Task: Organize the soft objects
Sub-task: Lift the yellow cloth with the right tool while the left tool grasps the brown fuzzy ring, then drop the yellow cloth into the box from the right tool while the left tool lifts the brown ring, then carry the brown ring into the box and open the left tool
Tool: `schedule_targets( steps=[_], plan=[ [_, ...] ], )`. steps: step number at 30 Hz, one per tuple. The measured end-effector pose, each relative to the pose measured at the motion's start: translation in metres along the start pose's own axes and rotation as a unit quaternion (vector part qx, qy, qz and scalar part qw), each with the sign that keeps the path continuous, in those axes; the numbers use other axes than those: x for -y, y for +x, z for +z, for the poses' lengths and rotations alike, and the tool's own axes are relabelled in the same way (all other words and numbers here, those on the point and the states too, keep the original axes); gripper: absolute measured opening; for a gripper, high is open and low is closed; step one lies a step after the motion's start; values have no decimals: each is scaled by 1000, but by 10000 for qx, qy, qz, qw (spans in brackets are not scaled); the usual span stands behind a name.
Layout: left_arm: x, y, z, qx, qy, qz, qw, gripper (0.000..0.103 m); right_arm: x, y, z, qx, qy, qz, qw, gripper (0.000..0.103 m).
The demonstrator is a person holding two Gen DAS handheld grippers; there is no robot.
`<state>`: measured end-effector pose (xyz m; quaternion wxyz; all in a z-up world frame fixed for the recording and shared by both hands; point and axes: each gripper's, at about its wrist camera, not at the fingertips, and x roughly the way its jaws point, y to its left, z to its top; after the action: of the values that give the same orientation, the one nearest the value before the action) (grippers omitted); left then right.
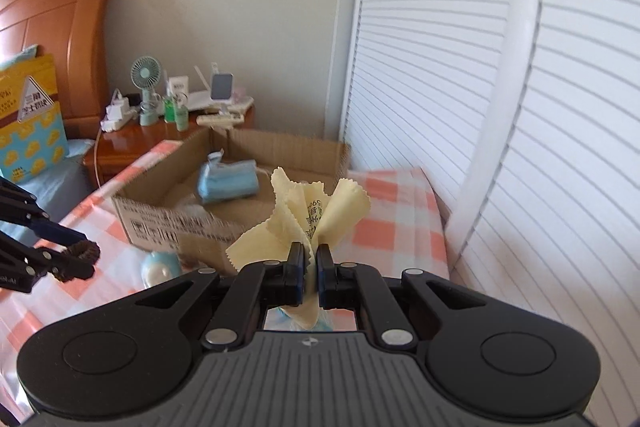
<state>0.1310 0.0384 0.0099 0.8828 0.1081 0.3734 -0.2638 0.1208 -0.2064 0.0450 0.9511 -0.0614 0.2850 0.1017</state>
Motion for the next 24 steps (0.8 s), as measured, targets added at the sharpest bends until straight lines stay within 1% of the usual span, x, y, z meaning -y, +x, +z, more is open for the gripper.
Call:
schedule_targets(
  steps=[2,6,11,13,14,15,16,17,18,19,20,22,24],
  plan=[
    [-2,-2,7,60,24,-2,10000,30,-3,9,12,67,-42,73,9999,9],
    [-7,-3,17,140,74,79,9998,30,-6,39,40,87,4,296,9995,9],
    [-15,-3,30,256,84,167,9995,30,-11,81,60,-23,47,473,9989,9],
    [-18,-2,35,258,71,238,9994,30,-13,96,63,-126,79,553,9984,13],
    [-20,-1,37,255,74,255,9993,30,-14,102,63,-149,109,556,9983,25],
    [-21,0,39,253,76,265,9993,30,-14,107,62,-201,121,601,9979,45],
    [-22,1,41,249,79,287,9992,30,-14,110,61,-246,131,659,9974,57],
    [-24,2,44,244,90,318,9992,30,-15,111,59,-253,159,686,9972,60],
    [-25,4,46,236,100,341,9991,30,-15,111,55,-254,178,695,9971,67],
    [-26,6,48,226,101,361,9990,30,-16,110,52,-268,185,699,9970,77],
    [-28,8,50,211,100,375,9990,30,-16,108,50,-278,206,688,9970,82],
    [-31,12,55,197,93,383,9990,30,-15,102,44,-268,254,619,9974,96],
    [-33,16,61,193,87,368,9991,30,-13,93,38,-247,284,591,9975,103]
  ],
)
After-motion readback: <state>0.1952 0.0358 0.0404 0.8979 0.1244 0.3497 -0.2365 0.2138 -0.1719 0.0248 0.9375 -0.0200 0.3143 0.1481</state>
